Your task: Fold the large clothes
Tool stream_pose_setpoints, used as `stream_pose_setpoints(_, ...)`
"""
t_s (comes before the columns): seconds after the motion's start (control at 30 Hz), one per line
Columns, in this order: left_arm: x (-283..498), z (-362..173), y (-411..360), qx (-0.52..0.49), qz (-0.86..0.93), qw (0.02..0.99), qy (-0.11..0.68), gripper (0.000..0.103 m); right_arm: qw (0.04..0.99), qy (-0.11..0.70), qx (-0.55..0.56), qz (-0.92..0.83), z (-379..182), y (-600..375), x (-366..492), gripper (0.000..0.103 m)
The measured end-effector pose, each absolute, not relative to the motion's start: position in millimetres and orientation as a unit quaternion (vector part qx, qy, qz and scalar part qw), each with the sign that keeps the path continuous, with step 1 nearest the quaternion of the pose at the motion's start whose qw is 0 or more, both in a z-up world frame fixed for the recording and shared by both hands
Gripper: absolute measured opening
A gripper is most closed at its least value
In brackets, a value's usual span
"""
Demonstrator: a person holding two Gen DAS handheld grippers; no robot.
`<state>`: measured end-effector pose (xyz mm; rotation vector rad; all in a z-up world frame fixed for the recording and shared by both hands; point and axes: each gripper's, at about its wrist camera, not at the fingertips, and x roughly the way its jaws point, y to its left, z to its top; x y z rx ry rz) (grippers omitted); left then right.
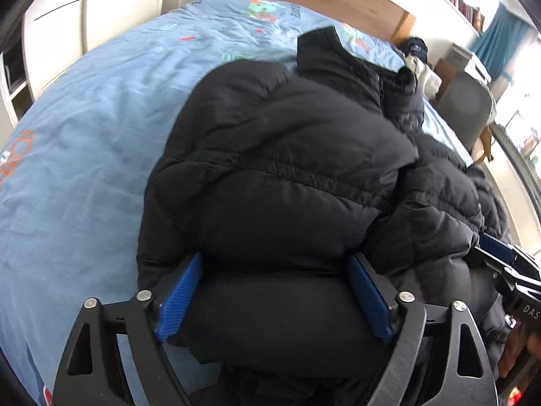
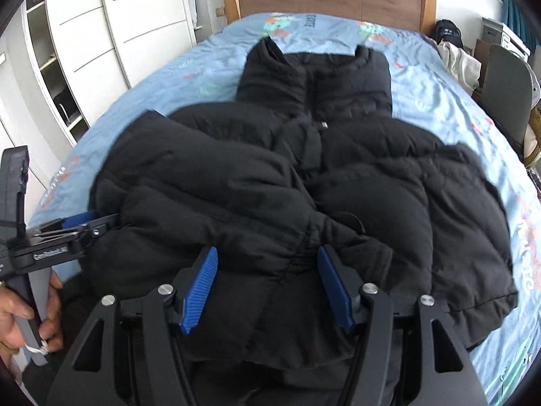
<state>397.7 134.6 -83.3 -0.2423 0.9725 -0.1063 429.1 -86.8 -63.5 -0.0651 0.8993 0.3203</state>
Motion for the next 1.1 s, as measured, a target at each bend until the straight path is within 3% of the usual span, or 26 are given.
stream_pose_setpoints(0.4,377.9,-54.5,119.5,-0.076,-0.05,0.885,0.457,0.089,0.891,0.423,-0.059,0.152,-47.0,-94.8,413.6,0.06)
stream_pose_setpoints(0.8,385.9,-77.1,102.8,-0.047,-0.046,0.856,0.513,0.091,0.87,0.467,-0.052,0.153,-69.1,-104.1,411.0,0.06)
stream_pose_setpoints(1.1,356.7,-43.8,96.5,-0.011,-0.021,0.855,0.518,0.09,0.867,0.481,-0.039,0.122,-49.5,-121.4,379.1,0.06)
